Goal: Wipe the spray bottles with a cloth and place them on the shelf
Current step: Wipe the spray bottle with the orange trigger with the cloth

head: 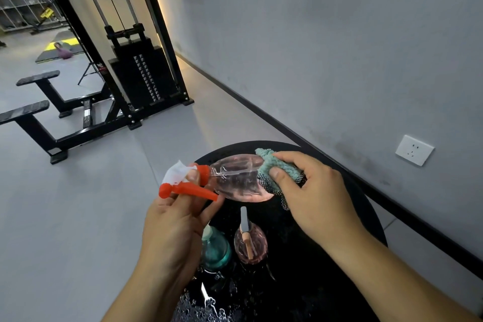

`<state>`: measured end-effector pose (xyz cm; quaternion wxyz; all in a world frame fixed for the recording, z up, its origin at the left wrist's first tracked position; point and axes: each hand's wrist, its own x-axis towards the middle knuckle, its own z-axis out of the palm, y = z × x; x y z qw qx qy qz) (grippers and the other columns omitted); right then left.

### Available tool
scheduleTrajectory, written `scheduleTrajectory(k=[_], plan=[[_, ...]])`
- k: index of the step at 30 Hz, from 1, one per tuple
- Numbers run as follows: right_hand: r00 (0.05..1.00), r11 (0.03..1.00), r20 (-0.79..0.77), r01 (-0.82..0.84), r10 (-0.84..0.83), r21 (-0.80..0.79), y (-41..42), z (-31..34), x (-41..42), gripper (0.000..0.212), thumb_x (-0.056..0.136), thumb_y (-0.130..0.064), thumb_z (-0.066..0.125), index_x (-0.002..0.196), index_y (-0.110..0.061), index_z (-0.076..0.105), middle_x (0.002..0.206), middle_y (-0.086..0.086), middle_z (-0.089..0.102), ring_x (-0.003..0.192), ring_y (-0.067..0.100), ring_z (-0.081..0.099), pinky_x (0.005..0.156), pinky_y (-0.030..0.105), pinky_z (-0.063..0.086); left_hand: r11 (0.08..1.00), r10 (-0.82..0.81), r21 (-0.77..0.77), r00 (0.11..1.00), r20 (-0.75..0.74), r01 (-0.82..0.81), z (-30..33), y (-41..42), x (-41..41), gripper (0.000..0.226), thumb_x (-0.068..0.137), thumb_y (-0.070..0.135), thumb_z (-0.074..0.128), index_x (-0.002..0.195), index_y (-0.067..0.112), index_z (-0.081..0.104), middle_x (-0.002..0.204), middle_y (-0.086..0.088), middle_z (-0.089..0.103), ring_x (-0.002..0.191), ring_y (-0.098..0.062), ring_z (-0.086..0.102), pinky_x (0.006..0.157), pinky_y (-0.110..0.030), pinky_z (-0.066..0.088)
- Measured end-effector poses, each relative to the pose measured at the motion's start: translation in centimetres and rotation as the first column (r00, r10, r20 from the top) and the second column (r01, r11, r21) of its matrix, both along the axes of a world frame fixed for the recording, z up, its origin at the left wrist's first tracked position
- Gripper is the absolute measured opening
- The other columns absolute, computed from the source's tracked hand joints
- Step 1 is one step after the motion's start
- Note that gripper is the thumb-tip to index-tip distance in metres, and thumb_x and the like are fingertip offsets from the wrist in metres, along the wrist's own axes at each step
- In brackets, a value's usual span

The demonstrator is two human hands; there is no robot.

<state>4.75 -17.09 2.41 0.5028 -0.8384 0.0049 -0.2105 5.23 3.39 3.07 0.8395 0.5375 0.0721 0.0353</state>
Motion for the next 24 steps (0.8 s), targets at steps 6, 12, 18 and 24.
scheduleTrajectory(k=[6, 12, 18, 24], plan=[[0.992, 0.993, 0.044, -0.113, 0.115, -0.041, 1.2, 0.5, -0.7, 0.028, 0.095, -0.016, 0.071, 0.121, -0.027, 0.074, 0.112, -0.025, 0.066, 0.106, -0.016, 0.059, 0.079, -0.002, 0.044, 0.998, -0.022, 0.062, 0.999, 0.035, 0.02, -0.1, -0.6, -0.5, 0.014, 0.099, 0.023, 0.063, 0.098, 0.019, 0.076, 0.102, -0.006, 0.081, 0.101, -0.022, 0.079, 0.091, -0.047, 0.062], [1.0, 1.0, 0.002, 0.01, -0.01, -0.002, 0.2, 0.1, -0.1, 0.025, 0.097, -0.025, 0.07, 0.12, -0.033, 0.073, 0.107, -0.021, 0.071, 0.096, -0.007, 0.065, 0.077, 0.006, 0.05, 1.0, 0.023, -0.01, 1.0, -0.013, -0.023, -0.2, 0.1, 0.1, 0.02, 0.103, 0.023, 0.062, 0.094, 0.019, 0.08, 0.111, -0.013, 0.08, 0.111, -0.03, 0.076, 0.089, -0.044, 0.065], [0.99, 0.99, 0.037, -0.134, 0.135, -0.037, 1.6, 0.4, -0.7, 0.029, 0.095, -0.016, 0.071, 0.123, -0.028, 0.073, 0.116, -0.026, 0.066, 0.11, -0.014, 0.059, 0.083, 0.0, 0.046, 0.999, 0.008, 0.049, 1.0, -0.018, -0.007, -0.3, -0.5, -0.4, 0.016, 0.102, 0.023, 0.062, 0.101, 0.016, 0.076, 0.106, -0.01, 0.081, 0.101, -0.023, 0.078, 0.096, -0.051, 0.061], [0.998, 0.996, 0.023, -0.064, 0.066, -0.069, 1.0, 0.3, -0.4, 0.027, 0.098, -0.021, 0.068, 0.124, -0.028, 0.072, 0.111, -0.026, 0.065, 0.107, -0.016, 0.057, 0.08, -0.001, 0.044, 0.999, 0.018, 0.052, 1.0, -0.019, -0.017, 0.3, -0.4, -0.2, 0.015, 0.102, 0.019, 0.062, 0.103, 0.013, 0.077, 0.103, -0.011, 0.081, 0.1, -0.024, 0.079, 0.098, -0.051, 0.057]])
